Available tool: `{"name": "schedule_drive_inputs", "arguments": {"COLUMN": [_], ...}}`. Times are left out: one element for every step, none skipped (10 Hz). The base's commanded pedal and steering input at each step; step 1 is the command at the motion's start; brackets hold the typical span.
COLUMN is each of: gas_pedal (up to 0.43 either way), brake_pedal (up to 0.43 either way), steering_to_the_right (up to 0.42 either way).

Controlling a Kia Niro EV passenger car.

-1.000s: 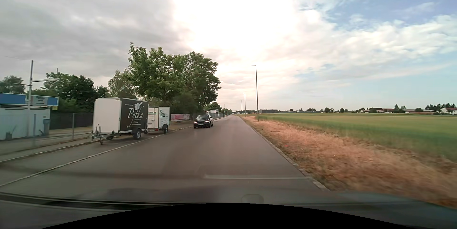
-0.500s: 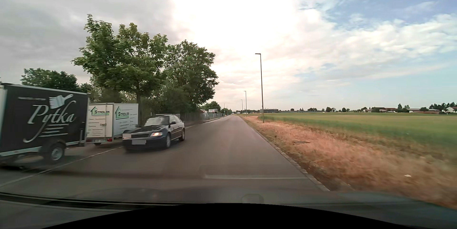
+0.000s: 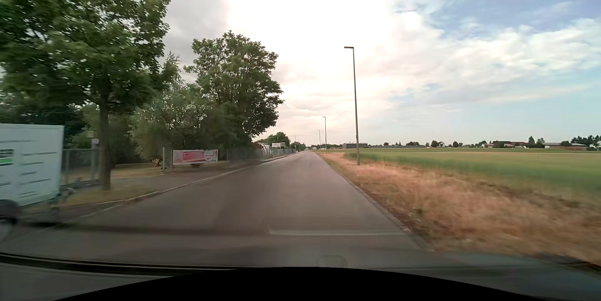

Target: Follow the waypoints while adhering to traffic rules and regulations

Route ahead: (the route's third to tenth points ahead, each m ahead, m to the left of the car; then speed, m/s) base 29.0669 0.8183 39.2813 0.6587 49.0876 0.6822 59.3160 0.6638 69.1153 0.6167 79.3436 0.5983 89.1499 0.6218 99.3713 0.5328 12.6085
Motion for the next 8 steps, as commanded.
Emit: {"name": "schedule_drive_inputs", "arguments": {"gas_pedal": [0.028,0.028,0.028,0.039,0.039,0.039,0.039,0.047], "brake_pedal": [0.0,0.0,0.0,0.0,0.0,0.0,0.0,0.0], "steering_to_the_right": [-0.005,-0.004,-0.002,0.0,0.0,0.0,-0.001,-0.002]}}
